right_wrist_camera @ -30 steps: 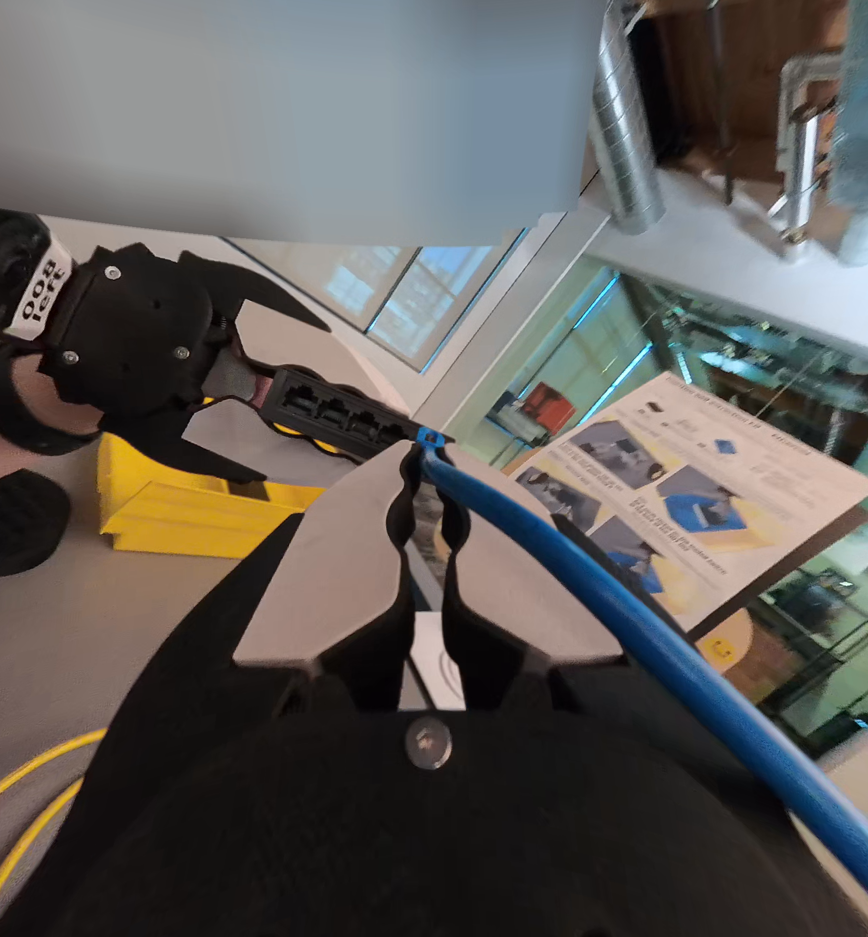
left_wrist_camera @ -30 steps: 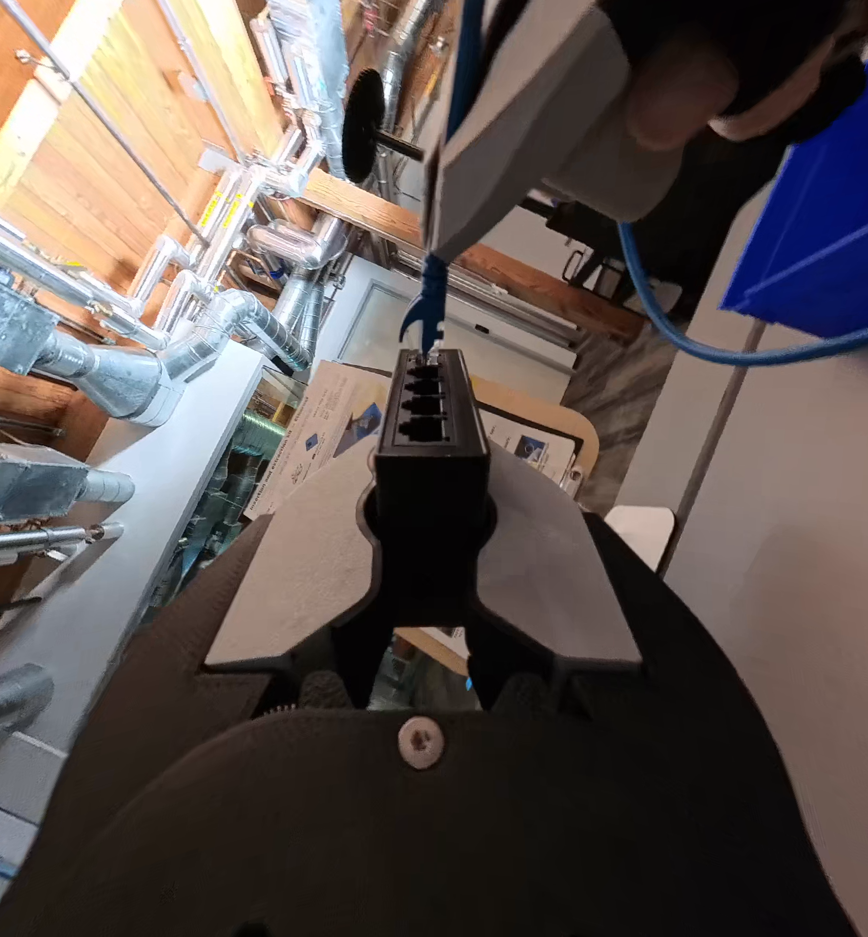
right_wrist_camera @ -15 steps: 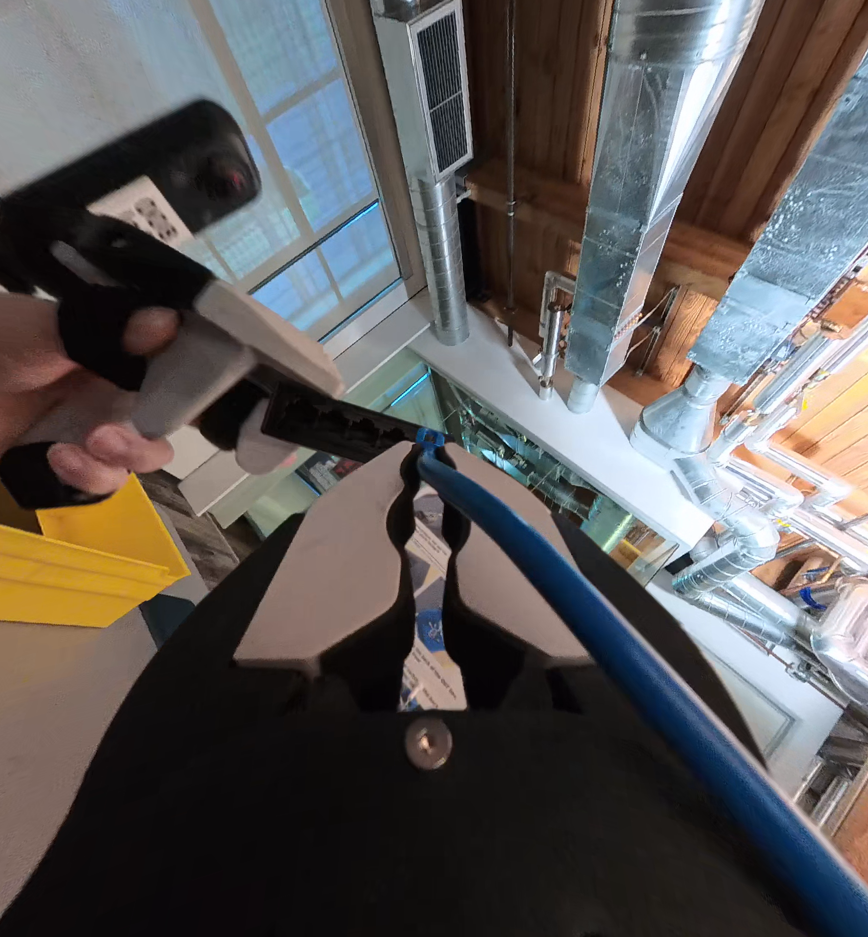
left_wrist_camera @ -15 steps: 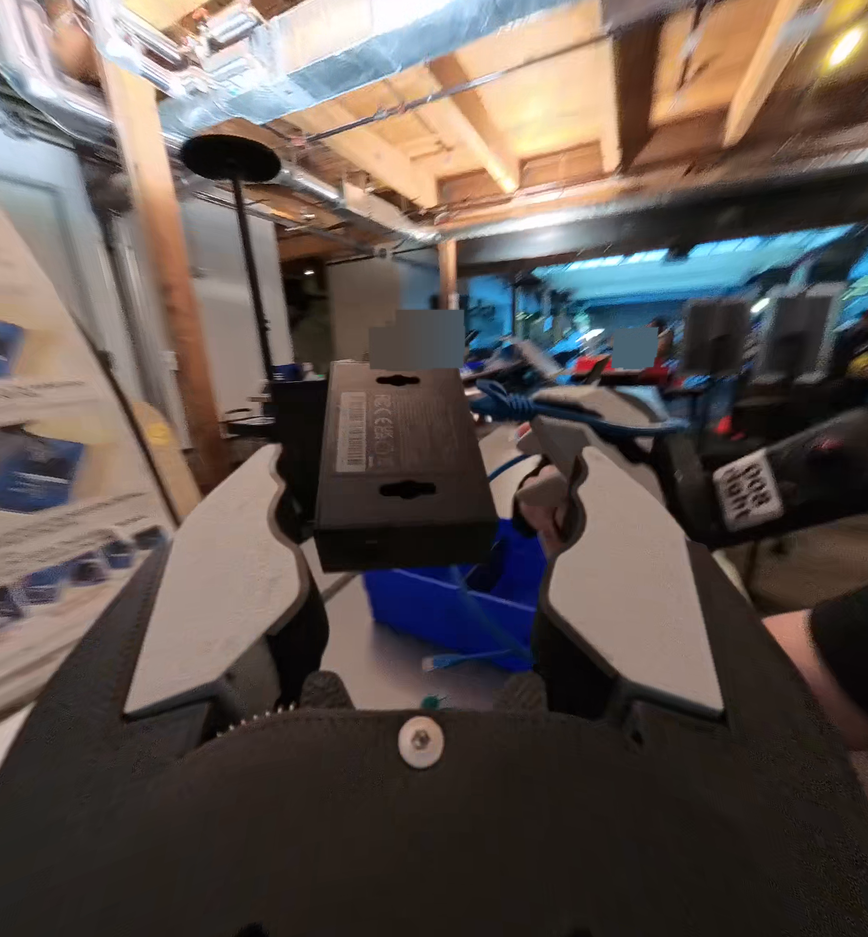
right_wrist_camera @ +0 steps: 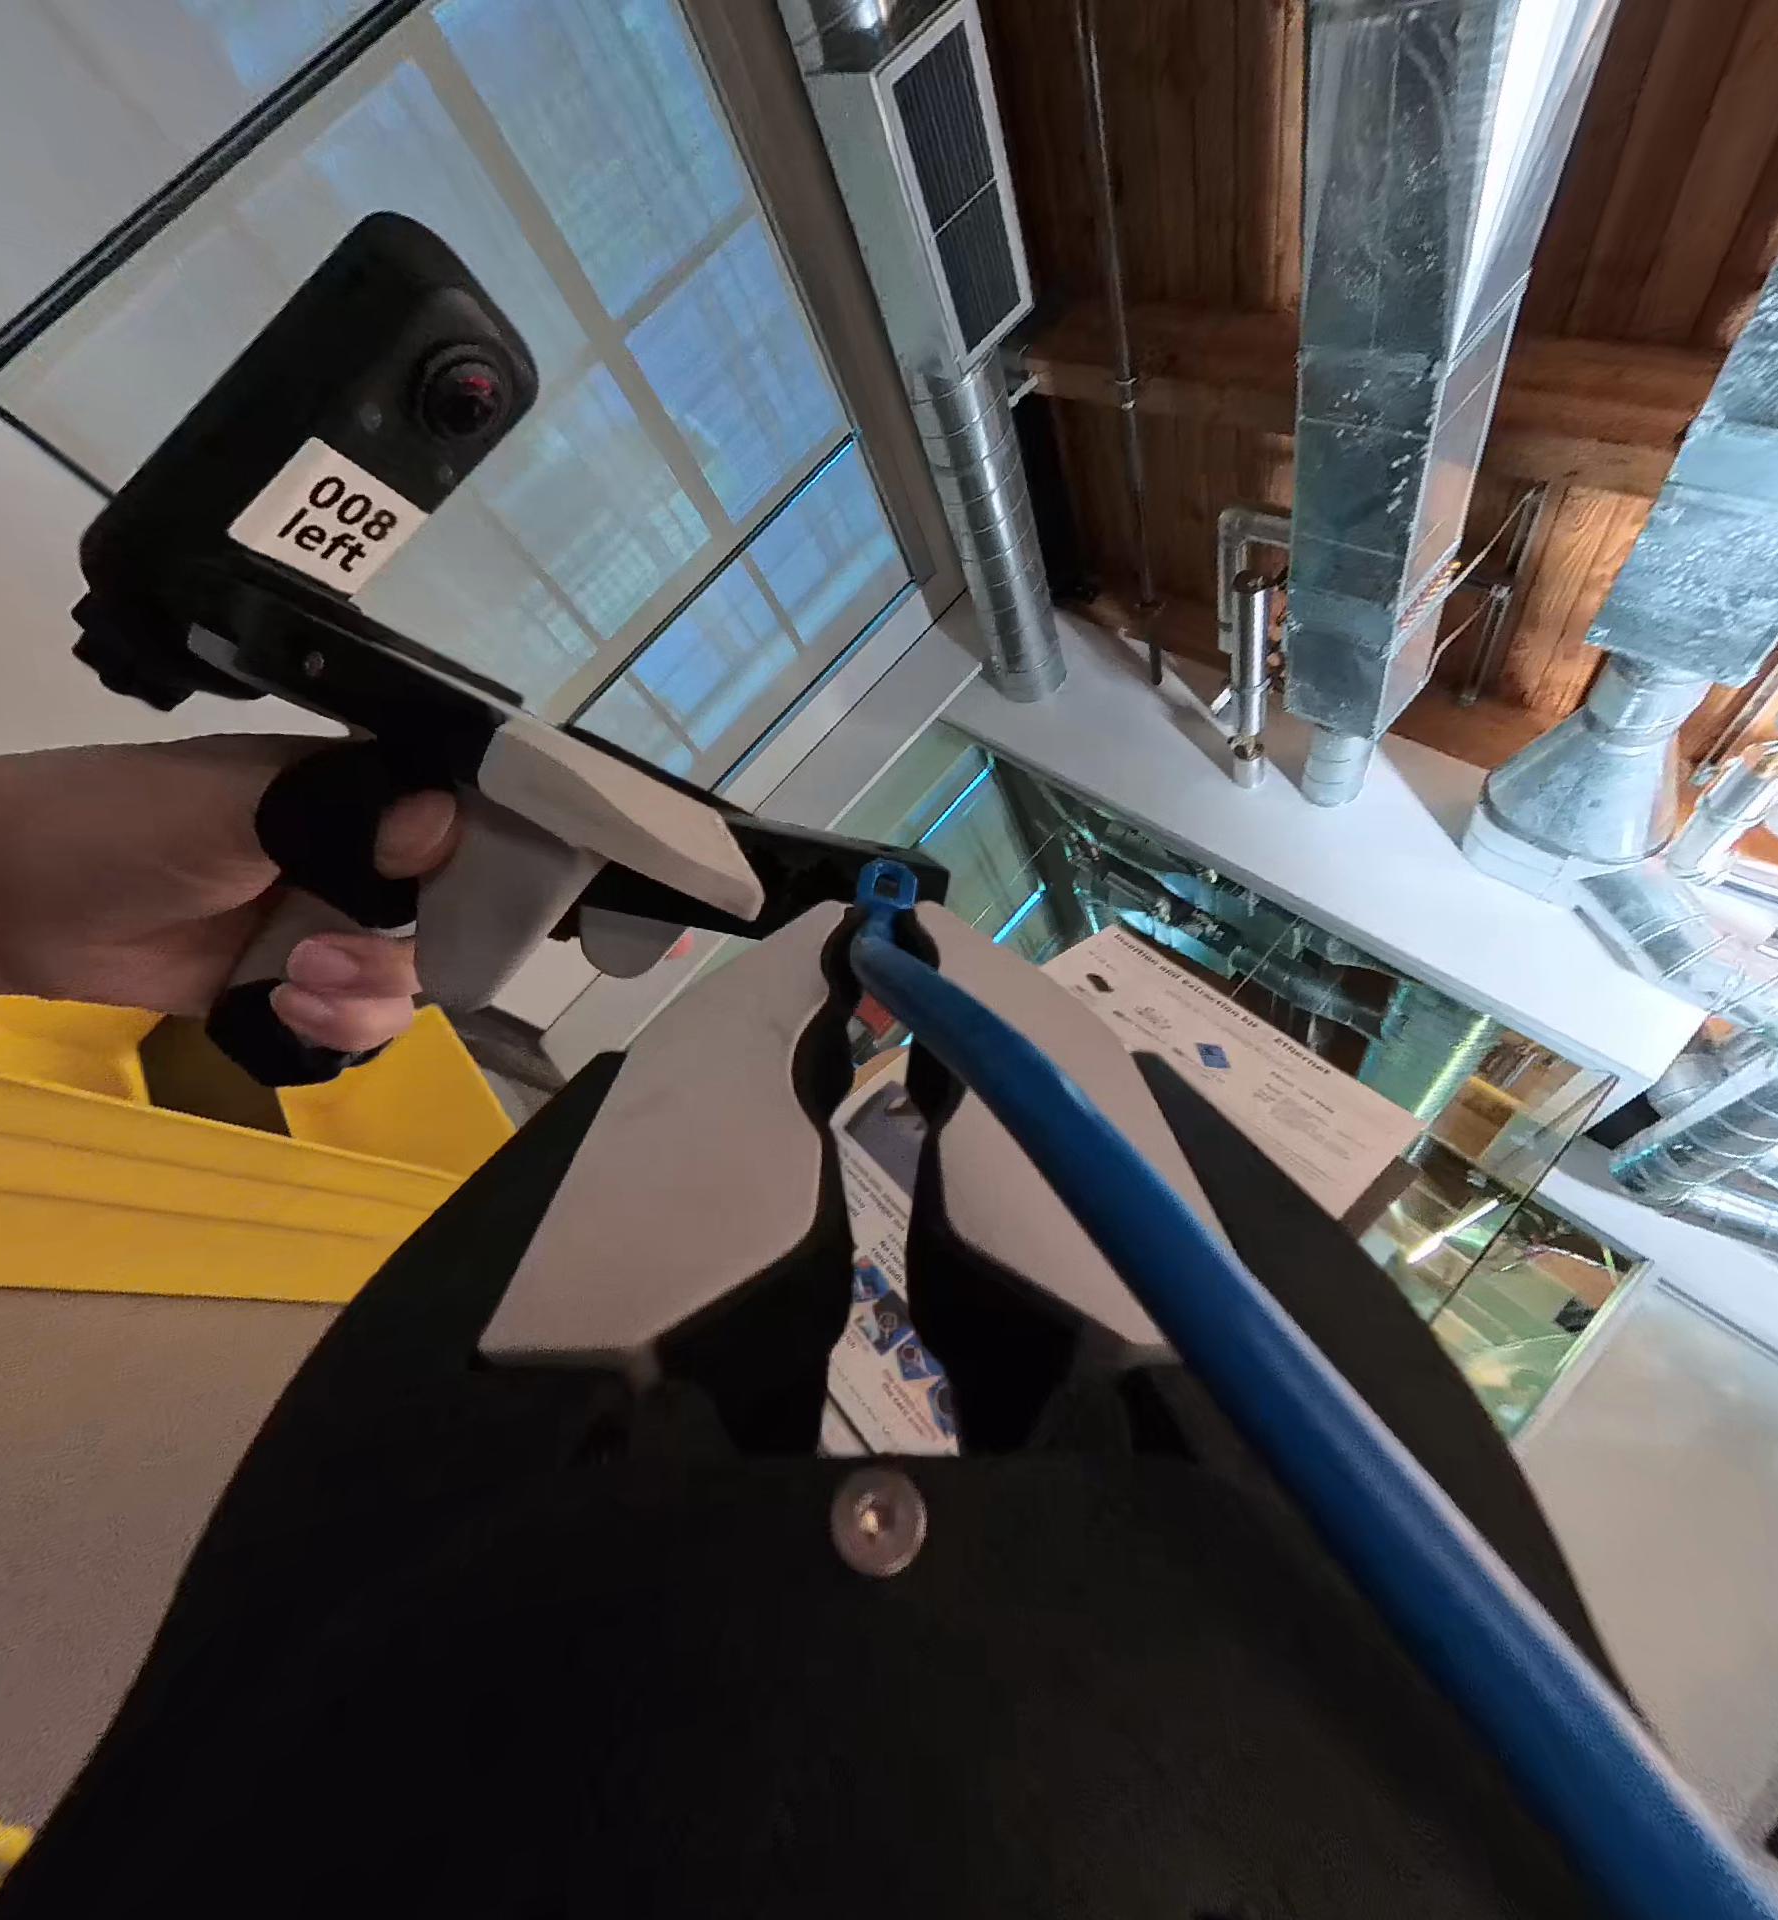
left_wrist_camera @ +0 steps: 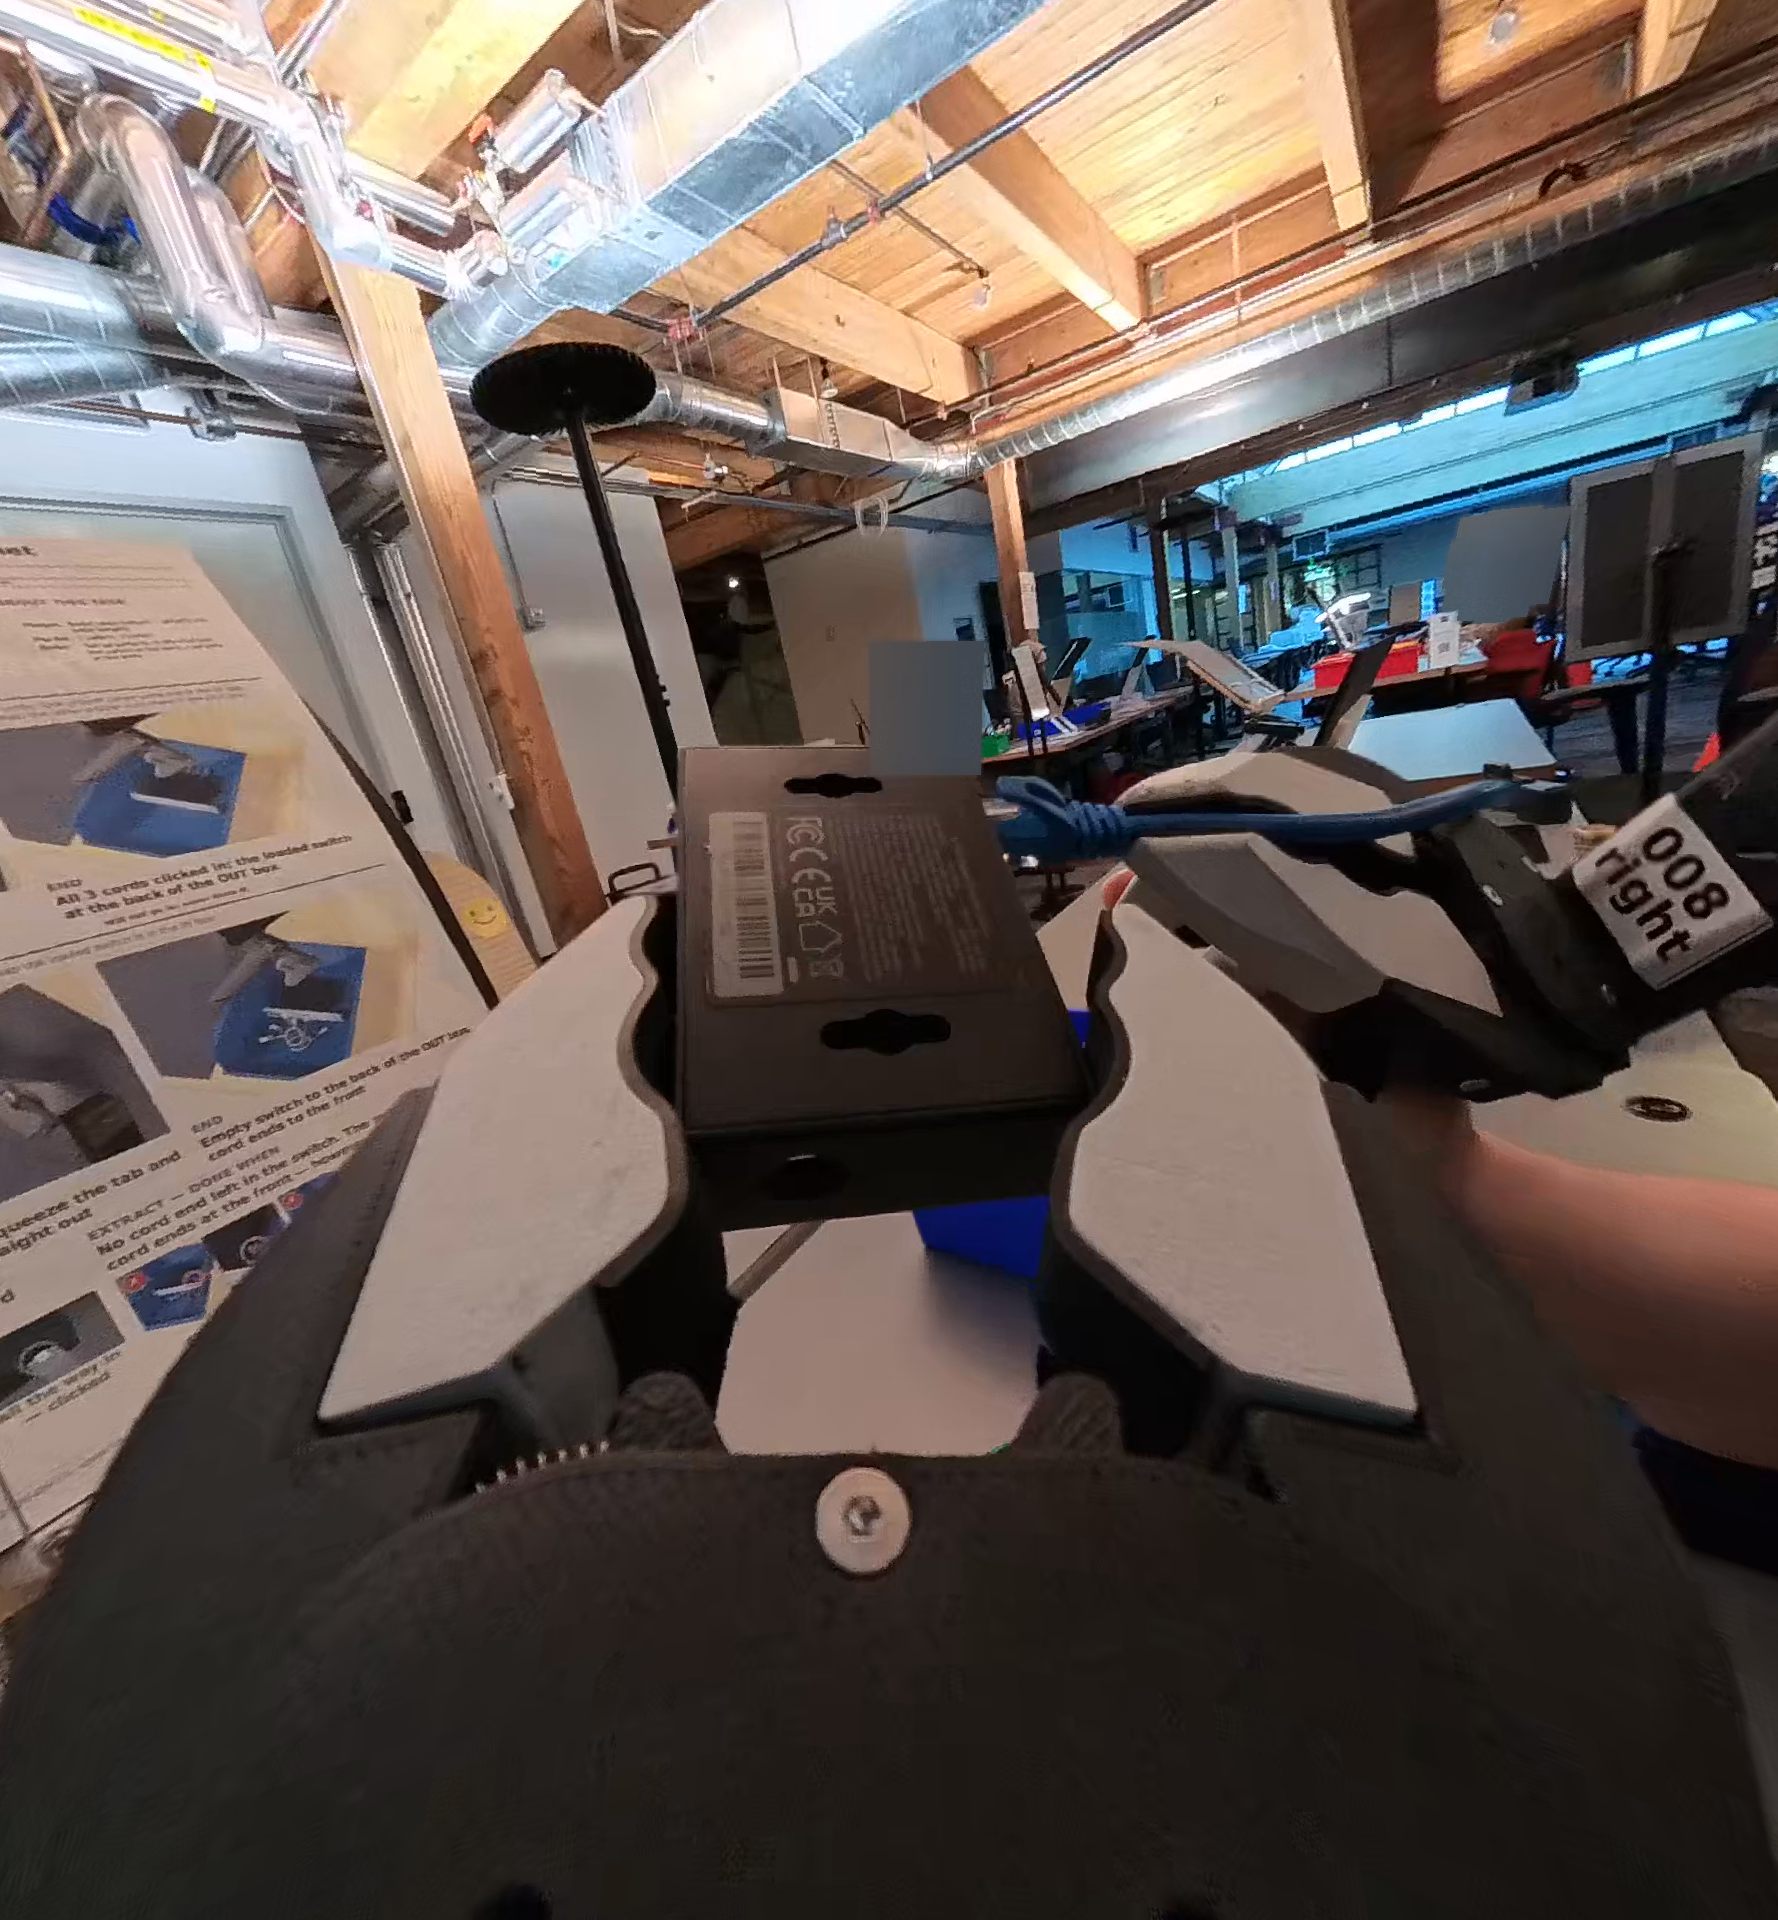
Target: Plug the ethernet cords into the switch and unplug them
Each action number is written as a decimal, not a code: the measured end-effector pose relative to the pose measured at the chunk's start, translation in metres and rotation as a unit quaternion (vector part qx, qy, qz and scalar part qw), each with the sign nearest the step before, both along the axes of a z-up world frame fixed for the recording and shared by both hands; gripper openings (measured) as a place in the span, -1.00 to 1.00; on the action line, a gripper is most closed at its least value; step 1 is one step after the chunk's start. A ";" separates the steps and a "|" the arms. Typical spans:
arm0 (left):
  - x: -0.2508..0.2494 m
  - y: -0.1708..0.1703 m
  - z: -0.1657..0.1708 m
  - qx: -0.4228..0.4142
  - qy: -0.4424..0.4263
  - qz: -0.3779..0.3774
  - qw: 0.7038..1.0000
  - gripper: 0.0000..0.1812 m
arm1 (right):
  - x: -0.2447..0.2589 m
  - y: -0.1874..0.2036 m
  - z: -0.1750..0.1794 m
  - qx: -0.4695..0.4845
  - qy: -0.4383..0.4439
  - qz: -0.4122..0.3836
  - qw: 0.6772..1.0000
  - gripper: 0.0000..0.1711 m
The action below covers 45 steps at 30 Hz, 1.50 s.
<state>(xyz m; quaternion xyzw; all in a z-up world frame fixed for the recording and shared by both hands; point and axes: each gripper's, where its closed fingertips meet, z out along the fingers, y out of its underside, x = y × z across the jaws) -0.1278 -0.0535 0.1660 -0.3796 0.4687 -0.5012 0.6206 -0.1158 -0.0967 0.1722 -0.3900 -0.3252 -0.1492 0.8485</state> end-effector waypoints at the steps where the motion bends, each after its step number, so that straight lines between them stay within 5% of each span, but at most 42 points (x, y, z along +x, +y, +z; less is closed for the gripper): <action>1: 0.000 0.001 -0.001 -0.004 0.004 -0.001 1.000 -0.16 | 0.000 0.001 -0.001 -0.005 -0.001 0.003 1.000 -0.92; 15: 0.005 0.009 -0.008 -0.011 0.029 0.034 0.999 -0.17 | 0.007 0.013 -0.006 -0.048 0.017 0.008 0.999 -0.92; 18: 0.008 0.027 -0.009 -0.014 0.036 0.097 0.995 -0.18 | 0.018 0.035 -0.016 -0.110 0.037 -0.006 0.993 -0.92; 24: -0.018 0.083 -0.011 -0.097 -0.001 0.211 0.973 -0.18 | 0.032 0.054 -0.037 -0.307 0.148 0.103 0.934 -0.85; 32: -0.044 0.127 -0.032 -0.100 0.052 0.285 0.952 -0.18 | 0.023 0.027 -0.051 -0.384 0.037 0.109 0.916 -0.88; 40: -0.059 0.128 -0.025 -0.134 0.036 0.271 0.952 -0.17 | -0.006 -0.011 -0.121 -0.550 -0.012 0.136 0.824 -0.81; 45: -0.073 0.129 0.018 -0.134 0.004 0.239 0.962 -0.18 | -0.004 -0.051 -0.182 -0.552 0.022 0.119 0.825 -0.81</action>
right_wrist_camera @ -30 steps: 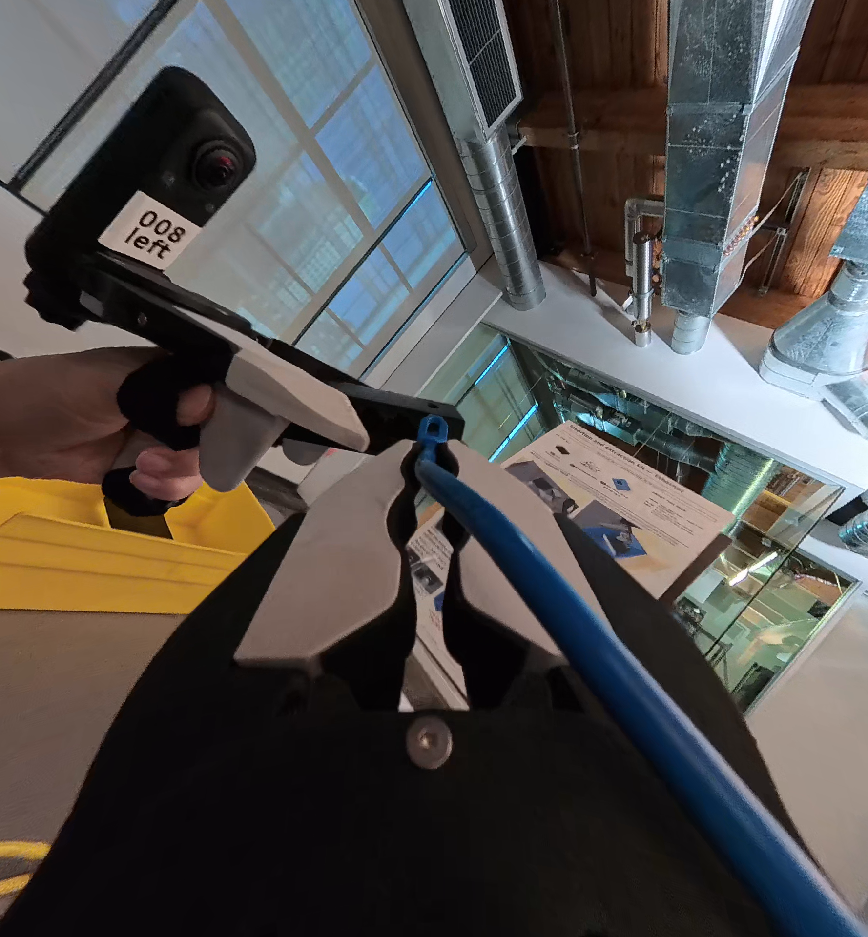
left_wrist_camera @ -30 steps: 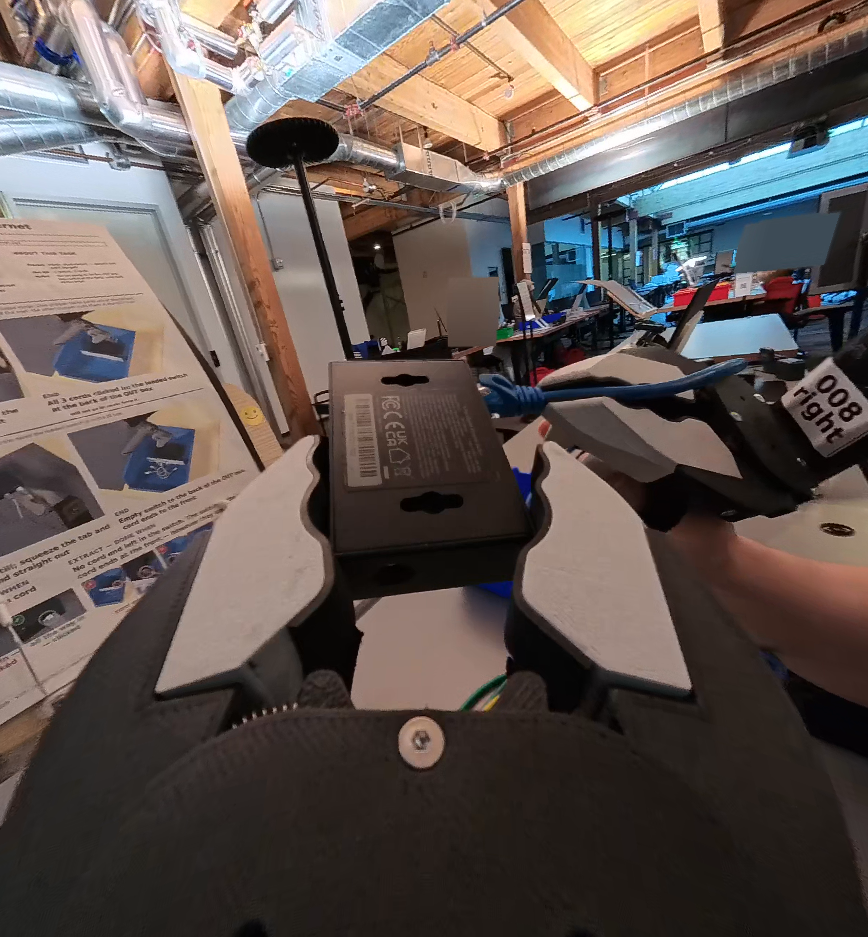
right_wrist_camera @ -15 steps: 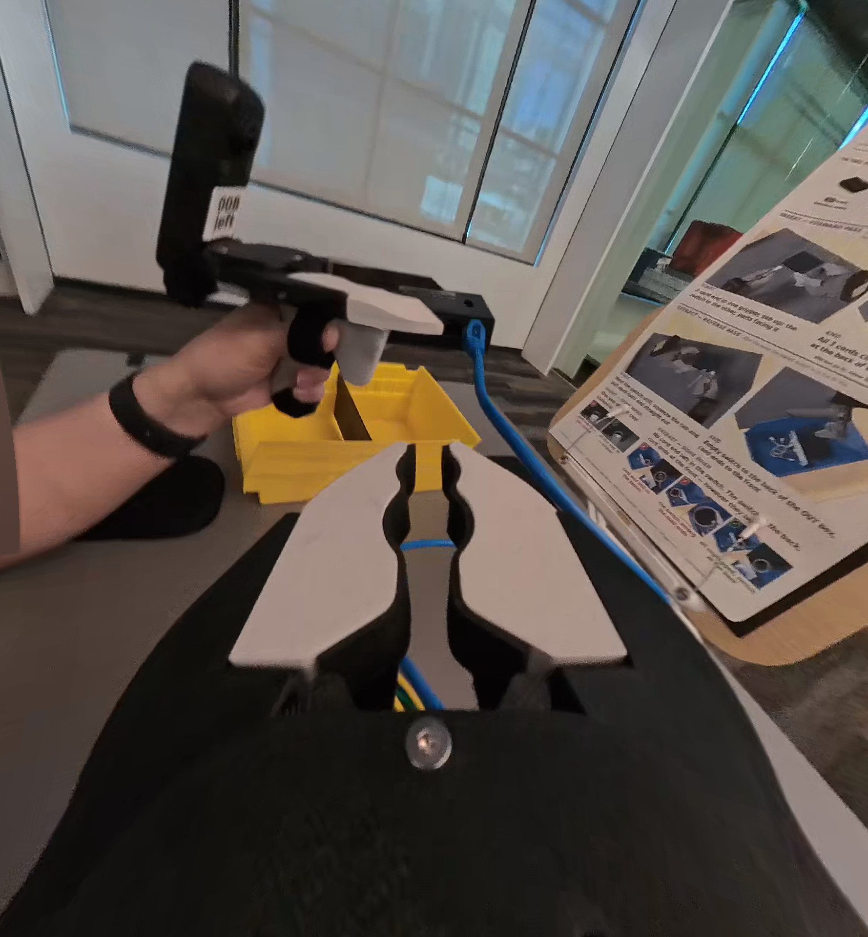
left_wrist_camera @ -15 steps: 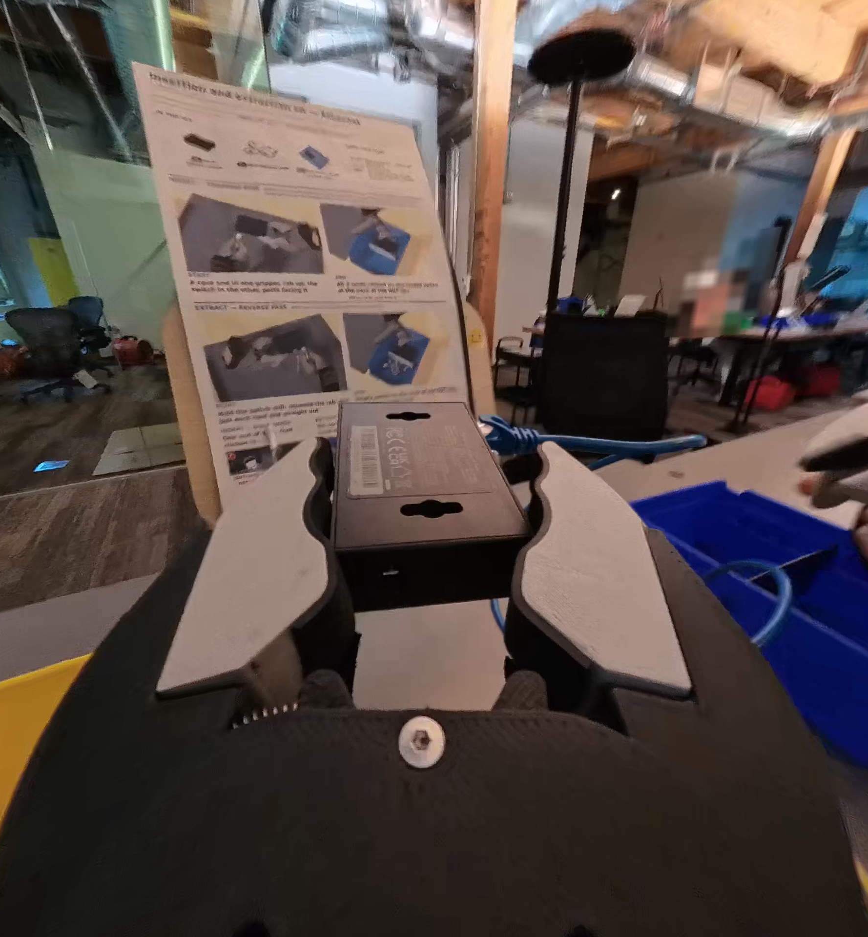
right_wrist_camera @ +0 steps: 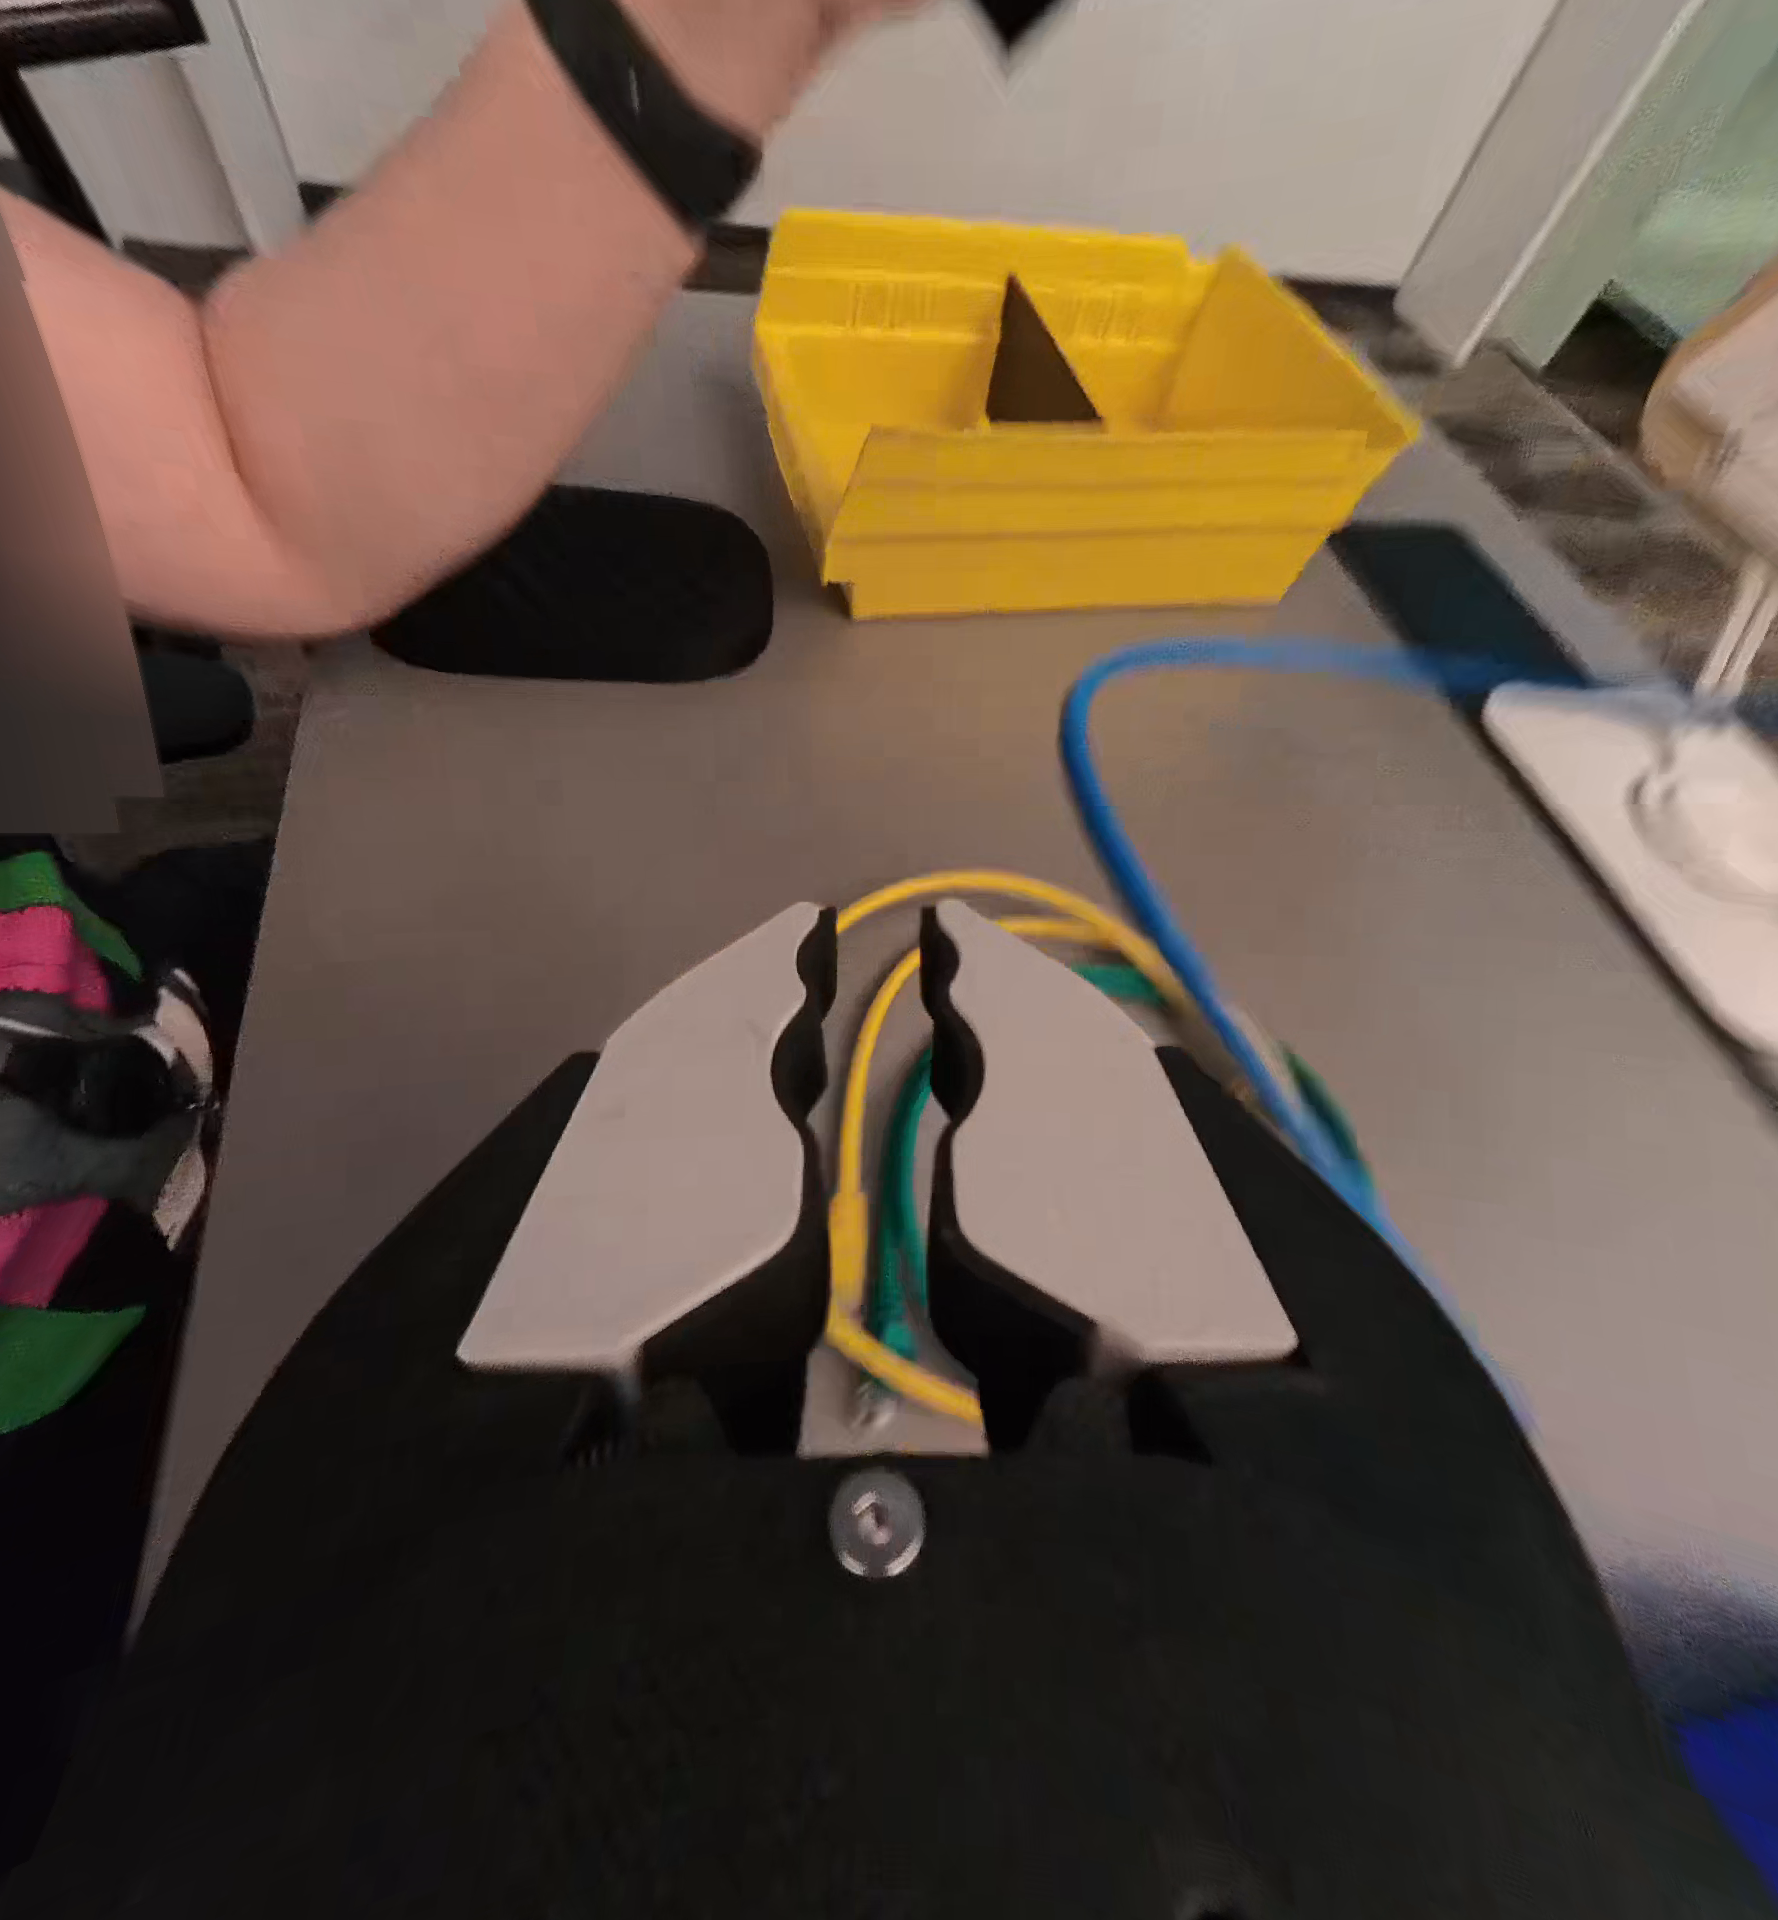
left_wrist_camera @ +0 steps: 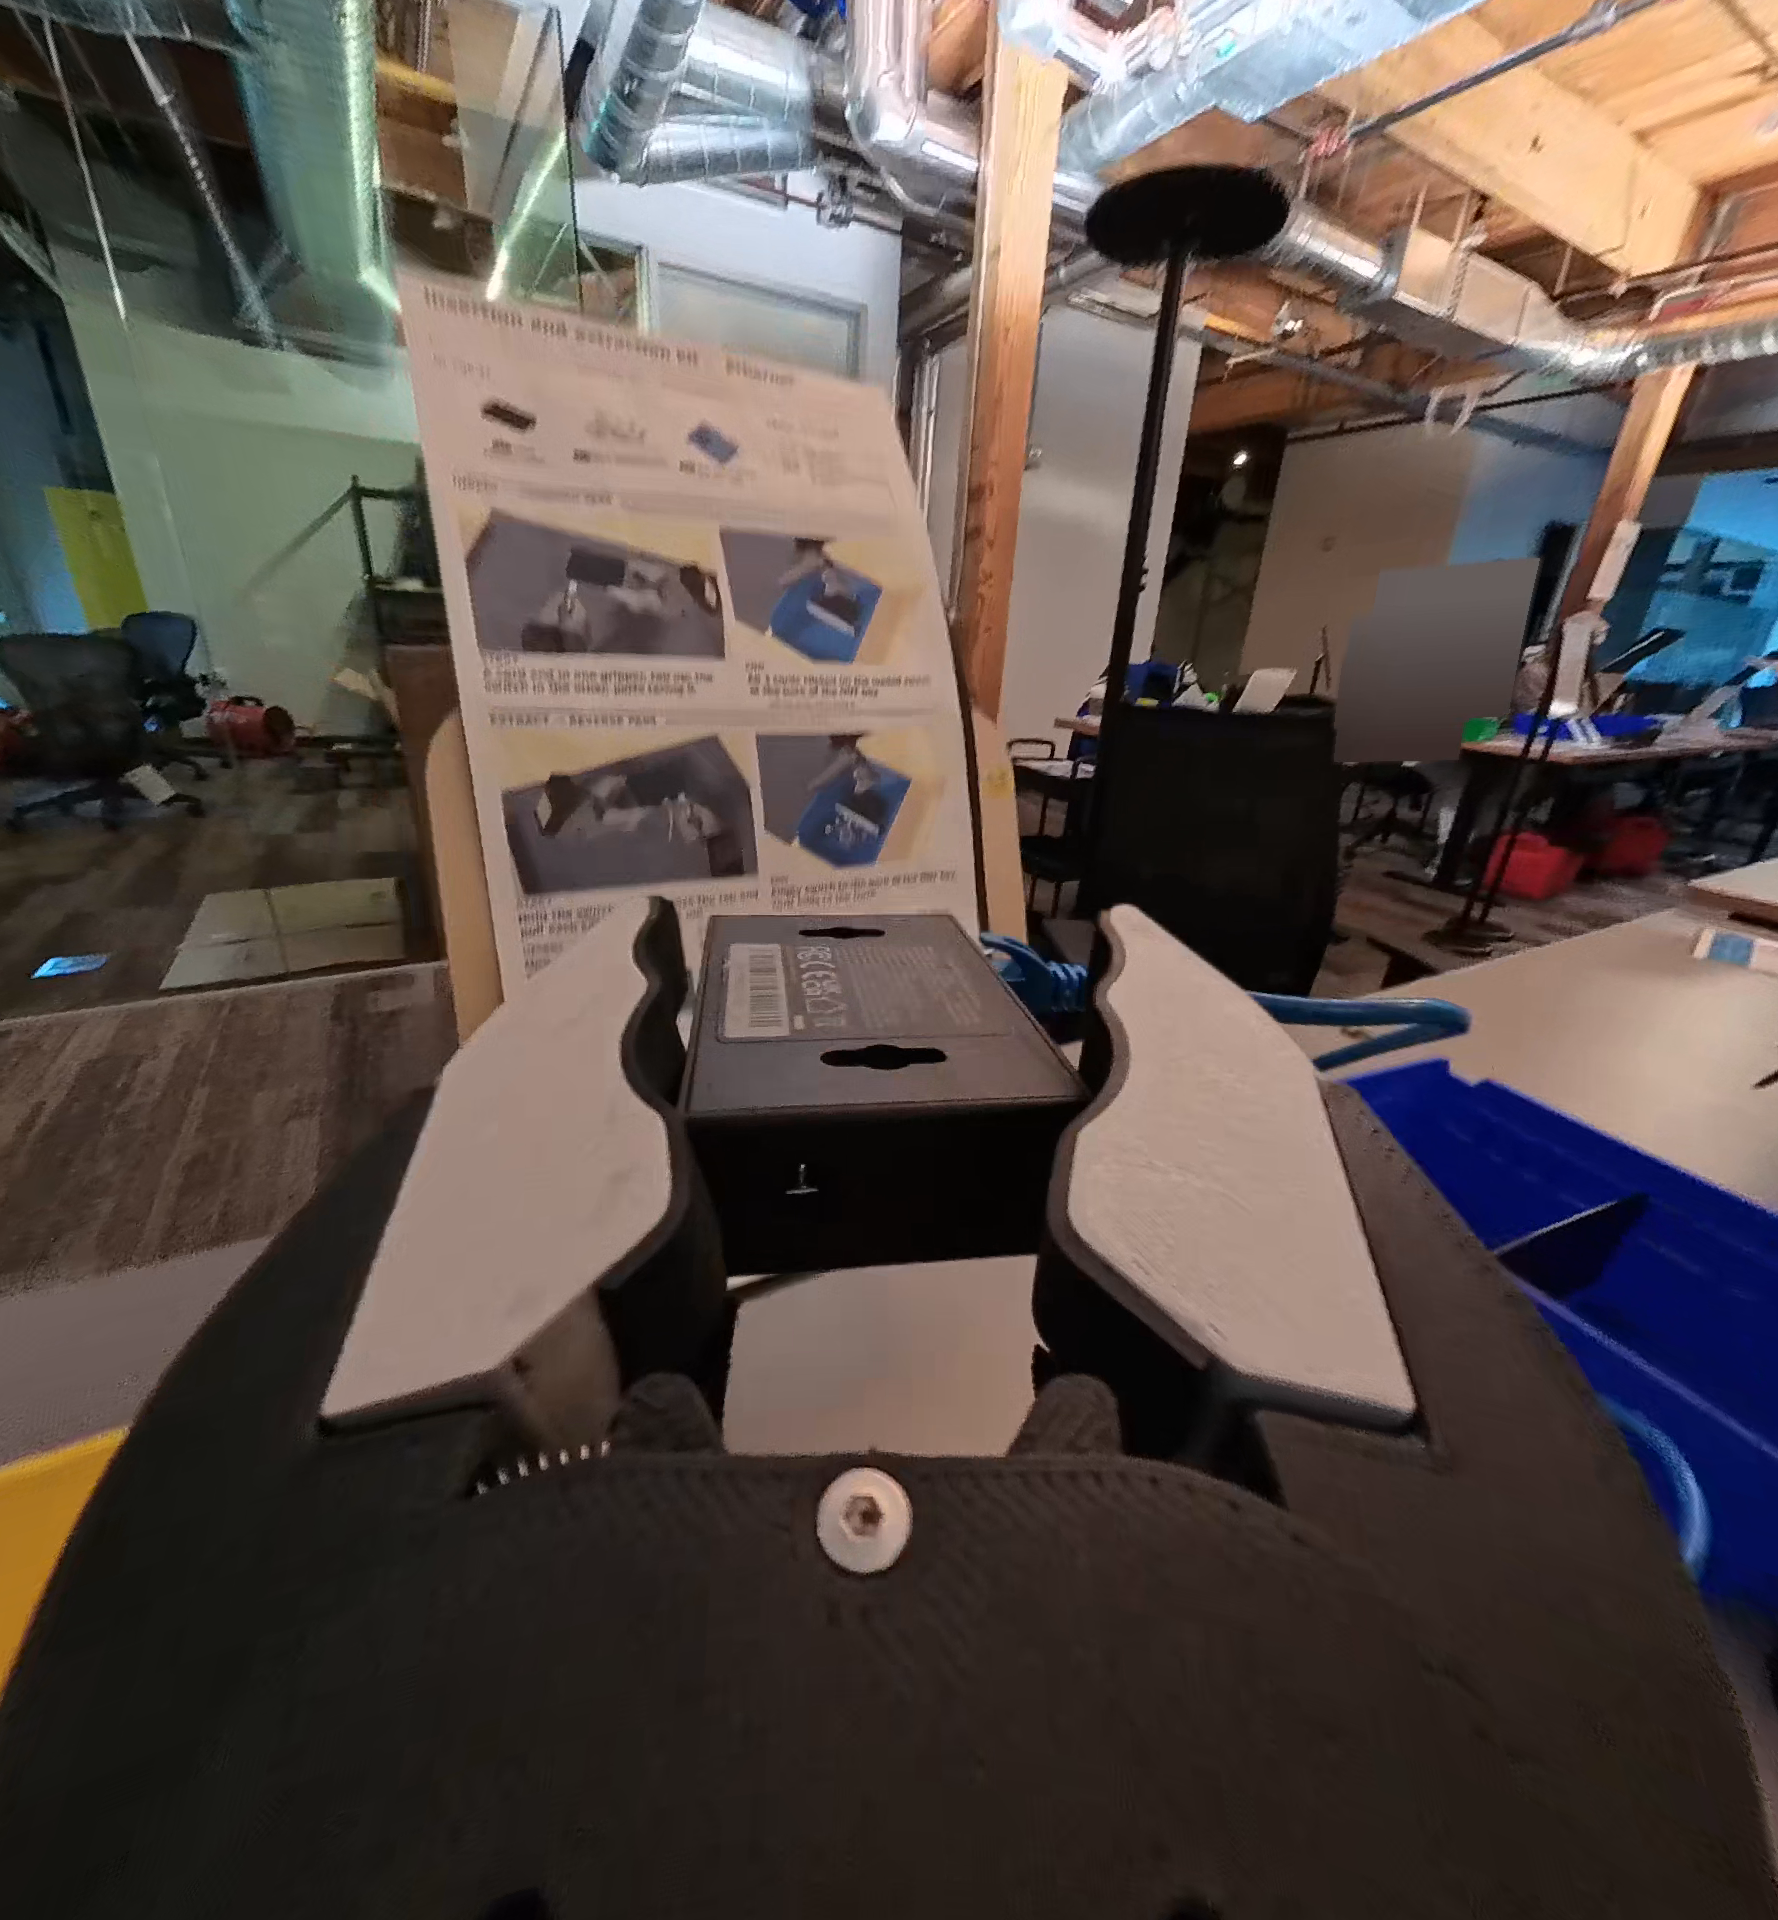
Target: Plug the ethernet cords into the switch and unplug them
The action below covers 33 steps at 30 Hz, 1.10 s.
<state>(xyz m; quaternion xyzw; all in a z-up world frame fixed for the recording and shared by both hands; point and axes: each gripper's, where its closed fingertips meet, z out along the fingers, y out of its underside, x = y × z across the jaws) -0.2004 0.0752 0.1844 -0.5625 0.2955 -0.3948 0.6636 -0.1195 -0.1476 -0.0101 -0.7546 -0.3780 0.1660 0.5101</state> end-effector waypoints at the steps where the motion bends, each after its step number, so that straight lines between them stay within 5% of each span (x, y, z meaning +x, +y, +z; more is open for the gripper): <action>1: -0.001 0.000 0.014 0.003 -0.008 -0.009 1.000 -0.18 | 0.004 -0.007 -0.014 -0.019 0.011 -0.016 1.000 -0.80; 9: -0.016 -0.006 0.135 0.026 -0.089 -0.055 0.994 -0.19 | 0.022 -0.024 -0.098 -0.048 -0.016 -0.149 0.987 -0.72; 16: -0.061 -0.027 0.216 0.057 -0.144 -0.061 0.986 -0.20 | 0.022 -0.022 -0.115 -0.066 -0.057 -0.165 0.982 -0.72; 27: -0.063 -0.057 0.117 0.000 -0.076 -0.105 0.992 -0.19 | 0.037 0.014 -0.097 -0.070 -0.105 -0.165 0.978 -0.72; 33: -0.067 -0.053 0.088 -0.022 -0.065 -0.117 0.991 -0.19 | 0.045 0.058 -0.075 -0.153 0.084 -0.200 0.964 -0.79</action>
